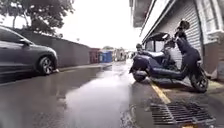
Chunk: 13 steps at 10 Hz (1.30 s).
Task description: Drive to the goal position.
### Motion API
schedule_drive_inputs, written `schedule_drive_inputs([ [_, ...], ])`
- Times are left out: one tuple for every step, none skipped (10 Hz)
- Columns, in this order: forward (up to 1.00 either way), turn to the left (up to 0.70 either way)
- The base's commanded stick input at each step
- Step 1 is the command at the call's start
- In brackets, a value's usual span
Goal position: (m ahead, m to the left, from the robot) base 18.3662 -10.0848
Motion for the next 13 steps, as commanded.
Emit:
schedule_drive_inputs([
  [0.69, 0.01],
  [0.69, 0.01],
  [0.69, 0.01],
  [0.69, 0.01],
  [0.69, 0.01],
  [0.69, 0.01],
  [0.69, 0.01],
  [0.69, 0.01],
  [0.69, 0.01],
  [0.69, 0.01],
  [0.69, 0.14],
  [0.69, 0.12],
  [0.69, 0.01],
])
